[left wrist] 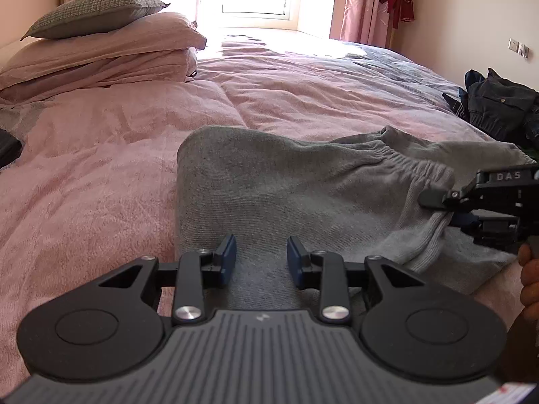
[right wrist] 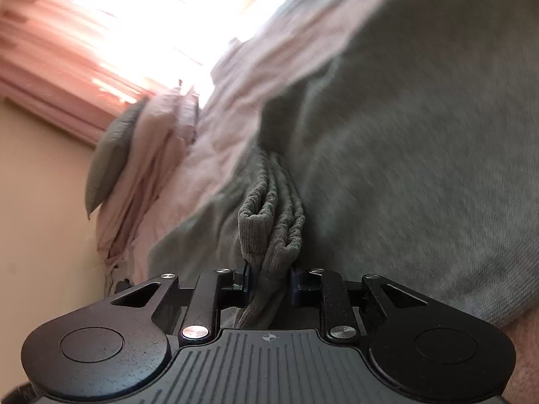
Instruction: Organize objects
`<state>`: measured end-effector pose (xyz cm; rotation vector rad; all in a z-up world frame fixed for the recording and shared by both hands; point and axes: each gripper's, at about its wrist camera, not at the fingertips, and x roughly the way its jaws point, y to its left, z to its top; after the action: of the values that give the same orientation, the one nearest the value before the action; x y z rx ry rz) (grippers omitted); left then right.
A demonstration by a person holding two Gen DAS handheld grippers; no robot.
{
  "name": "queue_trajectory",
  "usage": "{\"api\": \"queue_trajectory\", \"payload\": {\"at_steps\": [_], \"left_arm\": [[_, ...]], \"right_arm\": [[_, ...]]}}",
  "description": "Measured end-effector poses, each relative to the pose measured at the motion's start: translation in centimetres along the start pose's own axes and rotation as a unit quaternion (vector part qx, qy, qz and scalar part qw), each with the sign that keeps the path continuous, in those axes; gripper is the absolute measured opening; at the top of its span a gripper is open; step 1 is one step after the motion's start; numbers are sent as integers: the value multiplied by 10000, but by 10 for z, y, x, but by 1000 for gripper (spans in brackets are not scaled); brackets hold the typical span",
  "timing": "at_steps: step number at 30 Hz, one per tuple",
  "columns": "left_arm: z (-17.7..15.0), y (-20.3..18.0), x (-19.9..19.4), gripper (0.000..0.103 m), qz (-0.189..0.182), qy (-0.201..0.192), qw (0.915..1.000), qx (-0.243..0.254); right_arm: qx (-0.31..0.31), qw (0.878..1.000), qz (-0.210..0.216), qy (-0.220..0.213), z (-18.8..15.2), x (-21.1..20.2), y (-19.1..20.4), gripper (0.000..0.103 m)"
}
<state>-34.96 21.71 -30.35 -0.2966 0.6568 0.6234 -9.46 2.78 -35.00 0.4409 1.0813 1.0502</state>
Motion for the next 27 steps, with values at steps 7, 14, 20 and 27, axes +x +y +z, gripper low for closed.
{"api": "queue_trajectory", "payload": {"at_steps": [7,14,20,27], "left_arm": [[5,-21,5,28,-176,-63,9991,372],[0,-27,10,26,-112,50,9987,499],[7,-15,7,22,-108,114,9994,309],[55,-3,13,21,140,-246,9994,201]], "right_arm": [[-978,9903,-454,-874,-12,-41,6,17],[-333,9982,-417,-279,-16,-28,-25,18],[-561,9958,-721,52,-1,-24,-15,35],[-2384,9526,-1523,-1118,18,-38,35,44]]}}
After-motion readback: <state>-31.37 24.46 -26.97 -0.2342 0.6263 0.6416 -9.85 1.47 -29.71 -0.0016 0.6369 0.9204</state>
